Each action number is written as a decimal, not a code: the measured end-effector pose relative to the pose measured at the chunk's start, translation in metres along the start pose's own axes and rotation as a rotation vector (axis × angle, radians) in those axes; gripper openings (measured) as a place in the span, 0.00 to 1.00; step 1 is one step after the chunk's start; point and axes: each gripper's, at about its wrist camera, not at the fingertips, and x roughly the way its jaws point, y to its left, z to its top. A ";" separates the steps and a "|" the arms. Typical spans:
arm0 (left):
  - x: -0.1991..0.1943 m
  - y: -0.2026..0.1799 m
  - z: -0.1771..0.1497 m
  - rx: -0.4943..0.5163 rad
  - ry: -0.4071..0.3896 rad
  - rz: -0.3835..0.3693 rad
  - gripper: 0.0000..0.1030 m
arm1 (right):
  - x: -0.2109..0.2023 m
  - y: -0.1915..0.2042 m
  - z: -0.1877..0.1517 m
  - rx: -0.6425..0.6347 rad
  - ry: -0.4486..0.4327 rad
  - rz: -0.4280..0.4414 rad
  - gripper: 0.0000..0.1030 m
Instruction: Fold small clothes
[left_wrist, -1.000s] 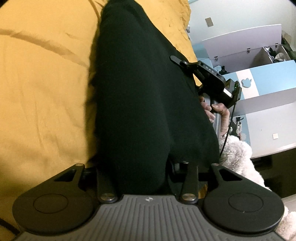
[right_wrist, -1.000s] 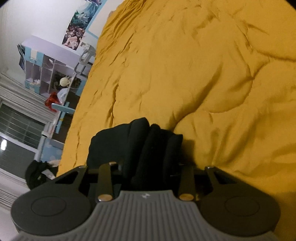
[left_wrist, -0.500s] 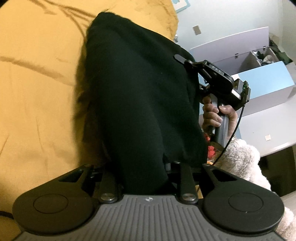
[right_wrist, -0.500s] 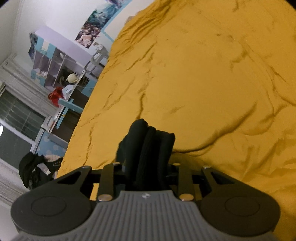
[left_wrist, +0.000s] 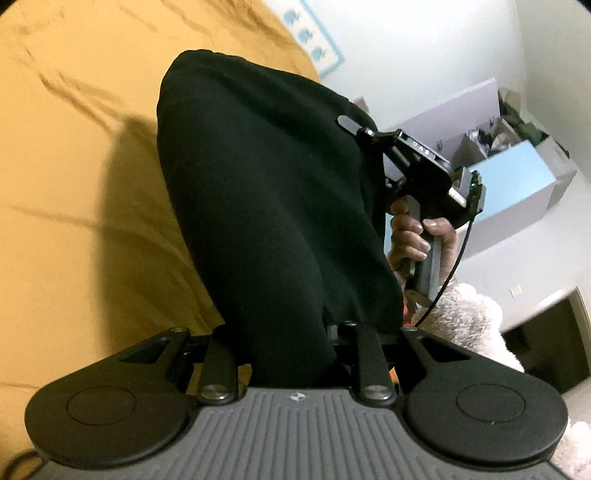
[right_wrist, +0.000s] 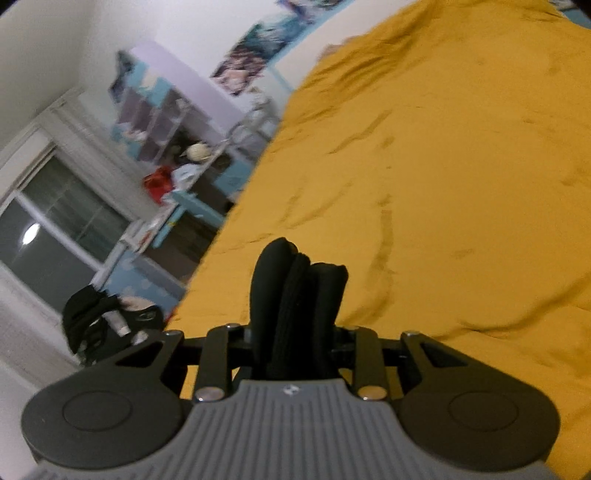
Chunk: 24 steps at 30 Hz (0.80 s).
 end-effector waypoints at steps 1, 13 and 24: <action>-0.015 0.003 0.004 0.003 -0.026 0.012 0.25 | 0.012 0.010 0.002 -0.011 0.005 0.027 0.24; -0.106 0.119 0.023 -0.113 -0.187 0.182 0.25 | 0.246 0.063 -0.006 0.006 0.142 0.136 0.23; -0.093 0.208 0.001 -0.193 -0.090 0.198 0.30 | 0.338 -0.008 -0.052 0.001 0.238 -0.061 0.40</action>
